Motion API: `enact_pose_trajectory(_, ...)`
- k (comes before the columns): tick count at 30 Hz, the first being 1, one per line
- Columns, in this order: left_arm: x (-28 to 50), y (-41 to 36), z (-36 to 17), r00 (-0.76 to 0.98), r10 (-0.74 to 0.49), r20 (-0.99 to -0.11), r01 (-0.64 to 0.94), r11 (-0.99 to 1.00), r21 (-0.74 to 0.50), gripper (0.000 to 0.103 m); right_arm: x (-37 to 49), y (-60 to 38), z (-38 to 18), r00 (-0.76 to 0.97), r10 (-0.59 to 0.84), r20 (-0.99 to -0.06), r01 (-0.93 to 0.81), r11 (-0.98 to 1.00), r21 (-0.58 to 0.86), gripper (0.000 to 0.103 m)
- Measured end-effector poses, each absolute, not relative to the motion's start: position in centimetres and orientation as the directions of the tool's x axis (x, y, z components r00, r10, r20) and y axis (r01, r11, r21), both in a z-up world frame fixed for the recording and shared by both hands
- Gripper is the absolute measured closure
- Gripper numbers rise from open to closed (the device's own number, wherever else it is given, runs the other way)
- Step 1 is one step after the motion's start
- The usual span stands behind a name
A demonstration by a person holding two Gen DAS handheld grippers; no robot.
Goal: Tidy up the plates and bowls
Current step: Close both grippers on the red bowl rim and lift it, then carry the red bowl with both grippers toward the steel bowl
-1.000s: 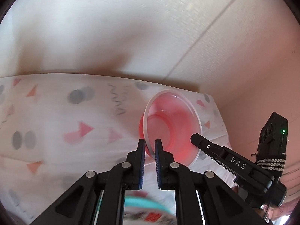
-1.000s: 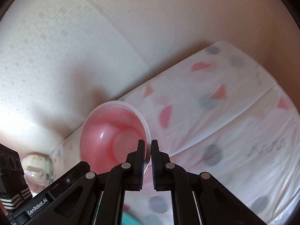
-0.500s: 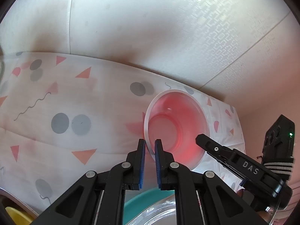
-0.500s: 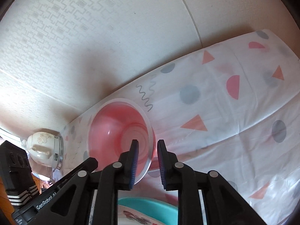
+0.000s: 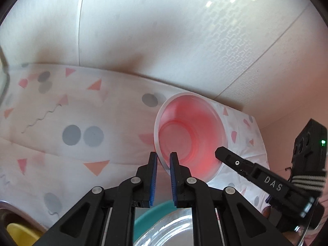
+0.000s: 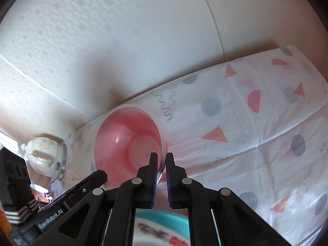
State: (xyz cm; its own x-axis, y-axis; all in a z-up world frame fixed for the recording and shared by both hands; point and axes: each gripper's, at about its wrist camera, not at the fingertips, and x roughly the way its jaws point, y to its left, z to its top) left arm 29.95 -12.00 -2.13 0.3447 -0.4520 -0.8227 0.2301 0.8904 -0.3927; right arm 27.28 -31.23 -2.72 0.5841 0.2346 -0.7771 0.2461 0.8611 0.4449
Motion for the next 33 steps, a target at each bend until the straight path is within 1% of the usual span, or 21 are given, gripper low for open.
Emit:
enact_pose_trajectory(3, 29.4, -11.2, -1.5, 0.364, -0.461, -0.809, 0.218, 0.887, -0.407, 0.092, 26.8, -30.8, -2.1, 0.591, 0.253, -0.766, 0.225, 0.860, 0.458, 0.095)
enact_pose_trajectory(8, 27.6, -9.7, 0.3, 0.419, -0.452, -0.788, 0.218, 0.892, -0.396, 0.092, 25.5, -29.5, -0.9, 0.611, 0.289, -0.737, 0.178, 0.857, 0.483, 0.095)
enact_pose_trajectory(15, 24.0, -7.3, 2.3, 0.508, -0.398, -0.763, 0.222, 0.917, -0.331, 0.092, 23.4, -26.8, -0.1, 0.616, 0.339, -0.711, 0.106, 0.859, 0.501, 0.095)
enact_pose_trajectory(25, 19.3, -3.9, 3.4, 0.570, -0.365, -0.736, 0.209, 0.931, -0.300, 0.092, 20.4, -23.5, -0.1, 0.601, 0.394, -0.696, 0.038, 0.855, 0.517, 0.095)
enact_pose_trajectory(33, 16.7, -1.6, 3.3, 0.577, -0.370, -0.728, 0.187, 0.928, -0.323, 0.092, 18.3, -21.6, -0.2, 0.585, 0.413, -0.698, 0.006, 0.858, 0.514, 0.095)
